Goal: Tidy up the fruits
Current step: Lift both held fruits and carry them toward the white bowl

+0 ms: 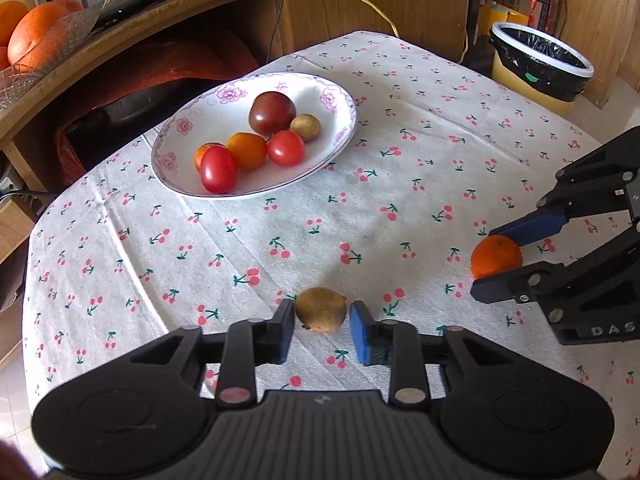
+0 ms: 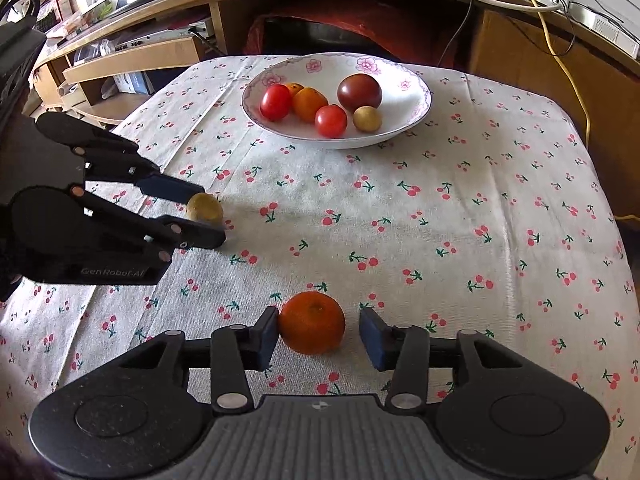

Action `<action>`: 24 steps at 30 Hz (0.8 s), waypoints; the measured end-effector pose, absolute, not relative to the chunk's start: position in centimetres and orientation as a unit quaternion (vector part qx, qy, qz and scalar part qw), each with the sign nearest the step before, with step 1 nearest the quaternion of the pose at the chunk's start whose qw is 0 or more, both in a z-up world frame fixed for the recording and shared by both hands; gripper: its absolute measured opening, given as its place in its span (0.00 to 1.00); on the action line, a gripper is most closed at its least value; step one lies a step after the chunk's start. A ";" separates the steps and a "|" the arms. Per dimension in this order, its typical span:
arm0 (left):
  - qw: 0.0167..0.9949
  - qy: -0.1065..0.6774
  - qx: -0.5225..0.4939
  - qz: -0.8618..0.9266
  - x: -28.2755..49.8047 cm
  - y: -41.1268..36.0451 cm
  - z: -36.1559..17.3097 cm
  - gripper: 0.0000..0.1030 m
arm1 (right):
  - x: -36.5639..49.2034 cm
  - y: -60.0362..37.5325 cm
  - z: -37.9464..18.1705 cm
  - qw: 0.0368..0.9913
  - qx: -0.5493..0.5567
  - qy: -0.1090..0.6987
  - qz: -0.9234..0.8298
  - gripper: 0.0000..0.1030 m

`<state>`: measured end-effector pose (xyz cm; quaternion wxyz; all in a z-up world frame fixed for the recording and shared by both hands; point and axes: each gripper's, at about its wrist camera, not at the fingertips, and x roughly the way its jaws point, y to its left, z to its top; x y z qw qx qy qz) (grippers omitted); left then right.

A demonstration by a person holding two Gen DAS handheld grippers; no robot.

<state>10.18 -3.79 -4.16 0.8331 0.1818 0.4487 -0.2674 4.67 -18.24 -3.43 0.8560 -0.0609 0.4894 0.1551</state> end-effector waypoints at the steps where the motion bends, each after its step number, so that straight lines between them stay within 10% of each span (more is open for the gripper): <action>1: 0.832 0.449 0.185 -0.268 10.1 -3.9 -4.1 0.34 | 4.7 -18.1 -3.4 0.856 -0.061 0.490 0.156 0.30; 24: 0.850 0.420 0.181 -0.261 11.4 -4.5 -1.8 0.34 | 7.4 -16.5 -1.5 0.870 -0.068 0.467 0.143 0.28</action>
